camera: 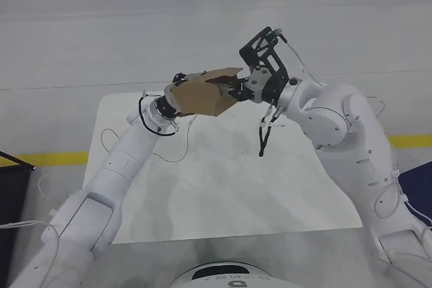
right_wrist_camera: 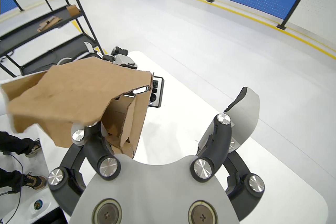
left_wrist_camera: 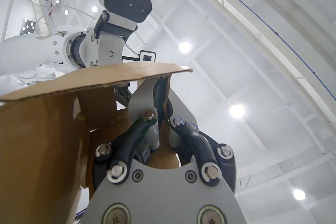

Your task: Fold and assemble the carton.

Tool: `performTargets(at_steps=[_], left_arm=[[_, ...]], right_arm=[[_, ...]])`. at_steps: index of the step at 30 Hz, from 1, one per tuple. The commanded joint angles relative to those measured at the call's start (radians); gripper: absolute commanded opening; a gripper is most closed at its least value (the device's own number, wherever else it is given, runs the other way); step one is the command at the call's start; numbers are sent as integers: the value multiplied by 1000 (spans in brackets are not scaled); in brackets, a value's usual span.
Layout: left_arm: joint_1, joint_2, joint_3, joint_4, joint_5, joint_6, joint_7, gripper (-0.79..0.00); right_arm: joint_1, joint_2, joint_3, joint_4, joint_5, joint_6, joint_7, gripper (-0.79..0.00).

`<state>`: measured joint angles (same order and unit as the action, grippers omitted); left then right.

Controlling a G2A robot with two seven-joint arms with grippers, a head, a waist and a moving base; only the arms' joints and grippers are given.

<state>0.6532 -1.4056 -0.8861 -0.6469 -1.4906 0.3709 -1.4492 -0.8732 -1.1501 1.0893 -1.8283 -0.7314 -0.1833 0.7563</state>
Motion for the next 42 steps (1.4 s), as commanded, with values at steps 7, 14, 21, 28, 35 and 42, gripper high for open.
performTargets(at_steps=[7, 14, 21, 28, 35, 42], left_arm=[[10, -6, -5, -19, -32, 21, 21, -785], [17, -8, -11, -28, -79, 46, 46, -785], [18, -7, -15, -35, -100, 55, 55, -785], [19, -10, -13, -45, -109, 52, 52, -785], [19, -15, -3, -41, -98, 50, 50, -785], [18, -18, -1, -35, -93, 48, 48, -785]], right_arm=[[12, 0, 36, 10, 7, 27, -12, 0], [-69, 9, 167, -34, 152, -17, -169, 0], [-191, 22, 292, -50, 190, -58, -280, 0], [-253, 26, 318, 26, 218, 9, -232, 0], [-210, 18, 248, 33, 234, -39, -227, 0], [-190, 14, 214, 14, 227, -45, -224, 0]])
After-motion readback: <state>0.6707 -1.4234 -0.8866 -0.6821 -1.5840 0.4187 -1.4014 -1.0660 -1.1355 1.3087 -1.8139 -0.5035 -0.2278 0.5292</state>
